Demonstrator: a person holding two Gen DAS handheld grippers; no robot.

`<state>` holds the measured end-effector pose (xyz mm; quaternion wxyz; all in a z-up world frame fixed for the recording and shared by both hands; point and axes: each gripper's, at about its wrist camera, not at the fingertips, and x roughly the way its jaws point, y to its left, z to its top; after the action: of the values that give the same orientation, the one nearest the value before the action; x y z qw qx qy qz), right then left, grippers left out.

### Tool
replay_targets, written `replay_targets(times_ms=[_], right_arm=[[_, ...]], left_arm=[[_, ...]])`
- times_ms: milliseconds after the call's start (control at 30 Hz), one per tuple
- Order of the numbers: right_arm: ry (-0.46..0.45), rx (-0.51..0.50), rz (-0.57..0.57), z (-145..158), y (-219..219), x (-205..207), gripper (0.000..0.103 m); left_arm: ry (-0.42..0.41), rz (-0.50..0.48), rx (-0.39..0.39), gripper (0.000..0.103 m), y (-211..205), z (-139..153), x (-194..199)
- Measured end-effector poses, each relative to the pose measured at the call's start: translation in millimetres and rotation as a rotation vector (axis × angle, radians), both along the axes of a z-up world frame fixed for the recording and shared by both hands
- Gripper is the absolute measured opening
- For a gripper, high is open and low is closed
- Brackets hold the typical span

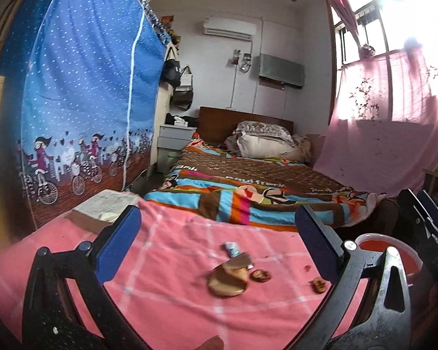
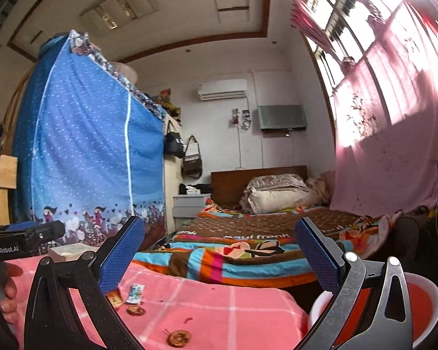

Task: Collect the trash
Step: 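Move both tools back over the table toward the remaining trash, then grasp the brown dried fruit ring with the right tool while the left tool grasps the tan bread pieces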

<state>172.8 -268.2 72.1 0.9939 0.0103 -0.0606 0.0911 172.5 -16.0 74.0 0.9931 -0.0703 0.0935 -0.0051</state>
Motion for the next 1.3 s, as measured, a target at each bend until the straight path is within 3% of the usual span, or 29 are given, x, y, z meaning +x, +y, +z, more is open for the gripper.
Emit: replay_targets(times_ms=[133, 333, 600, 900, 967, 1167, 1300], right_arm=[[0.018, -0.034, 0.017, -4.5, 9.0, 0.9, 0.103], [0.115, -0.065, -0.004, -14.7, 14.0, 12.9, 0.103], [0.351, -0.077, -0.01, -32.9, 8.2, 39.6, 0.103], [0.597, -0.135, 0.072, -55.0, 13.6, 57.9, 0.102], [0.641, -0.151, 0.102, -60.3, 17.1, 60.5, 0.098], [0.735, -0.202, 0.183, -75.4, 31.4, 66.4, 0.071], [0.765, -0.213, 0.21, -81.5, 37.1, 68.0, 0.055]], left_arm=[[0.029, -0.005, -0.005, 0.103, 11.1, -6.4, -1.7], [0.121, -0.044, 0.003, 0.103, 12.0, -18.4, 9.1], [0.29, -0.106, 0.022, 0.103, 2.2, -34.8, 37.5], [0.457, -0.189, 0.078, 0.101, -15.9, -52.9, 63.0], [0.496, -0.204, 0.073, 0.098, -17.2, -57.2, 69.0], [0.609, -0.242, 0.036, 0.083, -17.0, -70.6, 90.8], [0.624, -0.241, 0.027, 0.075, -18.9, -72.0, 97.3]])
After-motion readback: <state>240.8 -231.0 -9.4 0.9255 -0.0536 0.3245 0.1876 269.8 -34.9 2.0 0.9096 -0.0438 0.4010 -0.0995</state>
